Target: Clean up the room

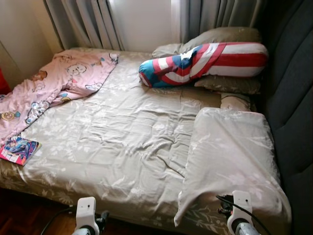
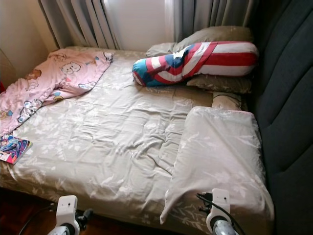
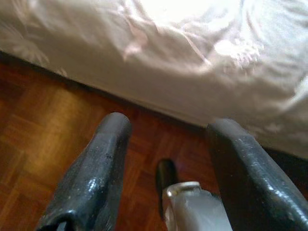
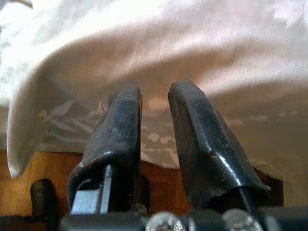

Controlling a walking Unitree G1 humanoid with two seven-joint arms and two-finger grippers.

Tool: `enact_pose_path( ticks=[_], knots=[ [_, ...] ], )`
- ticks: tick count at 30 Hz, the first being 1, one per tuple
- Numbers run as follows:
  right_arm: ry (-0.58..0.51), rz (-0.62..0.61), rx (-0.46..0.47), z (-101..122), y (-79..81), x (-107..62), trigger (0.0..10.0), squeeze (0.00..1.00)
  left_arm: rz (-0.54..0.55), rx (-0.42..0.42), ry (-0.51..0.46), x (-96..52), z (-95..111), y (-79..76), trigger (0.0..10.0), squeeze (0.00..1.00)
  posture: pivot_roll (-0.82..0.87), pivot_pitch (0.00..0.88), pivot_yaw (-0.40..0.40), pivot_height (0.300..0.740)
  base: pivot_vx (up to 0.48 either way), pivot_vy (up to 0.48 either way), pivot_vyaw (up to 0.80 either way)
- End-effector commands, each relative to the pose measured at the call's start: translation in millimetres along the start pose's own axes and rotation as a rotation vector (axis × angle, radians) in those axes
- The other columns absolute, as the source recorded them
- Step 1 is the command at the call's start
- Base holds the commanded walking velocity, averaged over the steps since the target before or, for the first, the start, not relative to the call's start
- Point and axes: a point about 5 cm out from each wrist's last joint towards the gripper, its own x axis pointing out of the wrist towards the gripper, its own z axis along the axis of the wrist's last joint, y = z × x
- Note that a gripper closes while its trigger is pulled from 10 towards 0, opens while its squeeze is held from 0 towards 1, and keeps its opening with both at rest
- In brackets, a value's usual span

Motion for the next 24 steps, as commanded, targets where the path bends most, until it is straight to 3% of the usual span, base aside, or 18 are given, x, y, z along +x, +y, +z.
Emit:
enact_pose_path(
  ticks=[1, 3, 4, 5, 6, 8, 16, 17, 18, 19, 24],
  knots=[
    [0.033, -0.007, 0.011, -7.2, 1.4, -1.4, 10.0, 0.0, -0.016, 0.035, 0.038, 0.0, -5.1, -3.1, 10.0, 0.0, -0.07, 0.025, 0.027, 0.74, 0.0, 0.0, 0.0],
    [0.038, -0.007, 0.012, -8.7, 2.7, -1.7, 10.0, 0.0, -0.009, 0.04, 0.04, 0.5, -5.3, -4.5, 10.0, 0.0, -0.07, 0.026, 0.028, 0.74, 0.0, 0.0, 0.0],
    [0.038, -0.005, 0.014, -9.7, 3.8, -2.0, 10.0, 0.0, -0.013, 0.049, 0.034, 1.2, -3.7, -6.2, 10.0, 0.13, -0.07, 0.026, 0.028, 0.74, 0.0, 0.0, 0.0],
    [0.038, -0.005, 0.014, -9.7, 3.8, -2.0, 10.0, 0.0, -0.013, 0.049, 0.034, 1.2, -3.7, -6.2, 10.0, 0.13, -0.07, 0.026, 0.028, 0.74, 0.0, 0.0, 0.0],
    [0.041, -0.004, 0.012, -10.4, 4.2, -2.1, 10.0, 0.0, -0.021, 0.057, 0.036, 1.7, -3.2, -7.6, 10.0, 0.99, -0.07, 0.028, 0.028, 0.74, 0.0, 0.0, 0.0],
    [0.046, -0.002, 0.009, -11.5, 4.6, -2.3, 10.0, 0.0, -0.027, 0.065, 0.039, 2.3, -2.7, -9.2, 10.0, 1.0, -0.07, 0.029, 0.029, 0.74, 0.0, 0.0, 0.0],
    [0.059, -0.004, 0.001, -14.6, 5.2, -3.1, 10.0, 0.0, -0.016, 0.06, 0.038, 2.9, -1.3, -8.1, 10.0, 1.0, -0.07, 0.033, 0.031, 0.74, 0.0, 0.0, 0.0],
    [0.059, -0.004, 0.001, -14.7, 4.9, -3.1, 10.0, 0.0, -0.013, 0.061, 0.038, 2.9, -1.4, -7.8, 10.0, 0.09, -0.07, 0.033, 0.031, 0.74, 0.0, 0.0, 0.0],
    [0.059, -0.004, 0.001, -14.7, 4.9, -3.1, 10.0, 0.0, -0.013, 0.061, 0.038, 2.9, -1.4, -7.8, 10.0, 0.09, -0.07, 0.033, 0.031, 0.74, 0.0, 0.0, 0.0],
    [0.062, -0.006, -0.002, -14.9, 4.3, -3.2, 10.0, 0.0, -0.009, 0.065, 0.039, 2.7, -1.9, -7.4, 10.0, 0.0, -0.07, 0.033, 0.03, 0.74, 0.0, 0.0, 0.0],
    [0.062, -0.008, 0.001, -14.7, 3.5, -3.2, 10.0, 0.0, -0.005, 0.062, 0.04, 2.4, -2.8, -6.9, 10.0, 0.0, -0.07, 0.033, 0.03, 0.74, 0.0, 0.0, 0.0]
  ],
)
